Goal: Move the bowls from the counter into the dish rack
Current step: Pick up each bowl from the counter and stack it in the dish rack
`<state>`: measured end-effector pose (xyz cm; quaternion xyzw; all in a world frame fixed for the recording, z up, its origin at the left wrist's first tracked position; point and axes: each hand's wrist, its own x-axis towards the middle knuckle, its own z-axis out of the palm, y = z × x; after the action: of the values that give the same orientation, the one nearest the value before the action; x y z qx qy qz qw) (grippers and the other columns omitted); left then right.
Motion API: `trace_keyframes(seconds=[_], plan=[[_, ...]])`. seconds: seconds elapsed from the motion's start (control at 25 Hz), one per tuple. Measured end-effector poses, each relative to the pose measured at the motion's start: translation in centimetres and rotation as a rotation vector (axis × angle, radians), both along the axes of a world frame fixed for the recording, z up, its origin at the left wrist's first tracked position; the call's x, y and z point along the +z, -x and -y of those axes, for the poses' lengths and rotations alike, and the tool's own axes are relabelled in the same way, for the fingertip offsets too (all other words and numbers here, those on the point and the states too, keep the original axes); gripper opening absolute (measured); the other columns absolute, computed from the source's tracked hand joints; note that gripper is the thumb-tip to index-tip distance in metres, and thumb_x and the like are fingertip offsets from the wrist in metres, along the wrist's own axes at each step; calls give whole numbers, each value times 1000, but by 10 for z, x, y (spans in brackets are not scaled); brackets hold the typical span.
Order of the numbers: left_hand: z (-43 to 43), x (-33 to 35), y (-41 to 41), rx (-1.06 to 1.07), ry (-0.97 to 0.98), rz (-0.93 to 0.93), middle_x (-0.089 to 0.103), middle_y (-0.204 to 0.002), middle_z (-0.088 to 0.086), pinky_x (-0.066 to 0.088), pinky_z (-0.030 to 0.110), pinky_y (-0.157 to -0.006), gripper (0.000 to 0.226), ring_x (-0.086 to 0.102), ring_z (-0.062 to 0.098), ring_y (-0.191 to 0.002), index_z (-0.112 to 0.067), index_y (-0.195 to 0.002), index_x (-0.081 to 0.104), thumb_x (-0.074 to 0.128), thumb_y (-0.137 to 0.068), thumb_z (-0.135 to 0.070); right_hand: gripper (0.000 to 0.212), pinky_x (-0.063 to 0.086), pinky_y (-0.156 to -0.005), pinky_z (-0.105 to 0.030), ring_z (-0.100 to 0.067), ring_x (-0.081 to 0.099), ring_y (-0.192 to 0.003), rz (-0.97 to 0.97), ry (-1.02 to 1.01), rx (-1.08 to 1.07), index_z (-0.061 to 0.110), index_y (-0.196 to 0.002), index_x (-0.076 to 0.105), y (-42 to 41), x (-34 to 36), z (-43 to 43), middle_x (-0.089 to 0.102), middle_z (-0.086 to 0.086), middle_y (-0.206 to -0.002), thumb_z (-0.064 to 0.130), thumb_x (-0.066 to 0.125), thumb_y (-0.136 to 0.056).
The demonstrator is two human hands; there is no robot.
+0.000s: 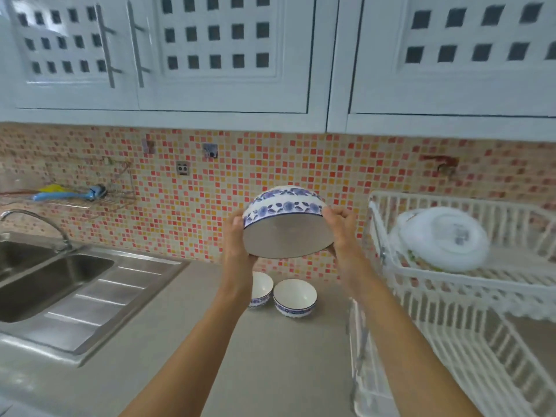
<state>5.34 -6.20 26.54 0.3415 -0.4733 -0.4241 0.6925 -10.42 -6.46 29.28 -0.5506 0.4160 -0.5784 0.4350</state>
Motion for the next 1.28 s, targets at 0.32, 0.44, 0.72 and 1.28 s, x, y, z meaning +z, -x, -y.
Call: trace_keyframes(seconds=[0.32, 0.44, 0.72, 1.28], plan=[[-21, 70, 105, -206, 314, 189, 57, -129, -1, 44, 39, -105, 66, 55, 13, -119, -28, -132, 46, 41, -75, -60, 111, 49, -93, -10, 1, 62, -111, -156, 176, 55, 33, -136, 42, 138, 64, -62, 65, 17, -121, 77, 75, -40], [-14, 81, 149, -287, 326, 319, 48, -143, 1, 37, 40, -111, 77, 47, 17, -132, -23, -144, 36, 39, -77, -61, 108, 53, -83, -11, 3, 66, -100, -192, 190, 7, 34, -127, 48, 190, 68, -70, 71, 21, -106, 75, 80, -32], [0, 116, 275, -379, 378, 765, 44, -141, -11, 28, 33, -107, 61, 39, 9, -131, -37, -143, 35, 30, -88, -65, 94, 52, -85, -13, 3, 64, -107, -215, 290, -189, 45, -120, 46, 323, 63, -77, 66, 24, -114, 75, 78, -37], [62, 98, 459, -353, -229, 1176, 37, -152, 16, 32, 44, -113, 76, 42, 34, -134, -14, -147, 36, 13, -93, -63, 119, 42, -102, -27, -7, 46, -119, -1202, -60, -112, 32, -146, 22, 475, 53, 9, 42, 15, -137, 54, 87, -49]])
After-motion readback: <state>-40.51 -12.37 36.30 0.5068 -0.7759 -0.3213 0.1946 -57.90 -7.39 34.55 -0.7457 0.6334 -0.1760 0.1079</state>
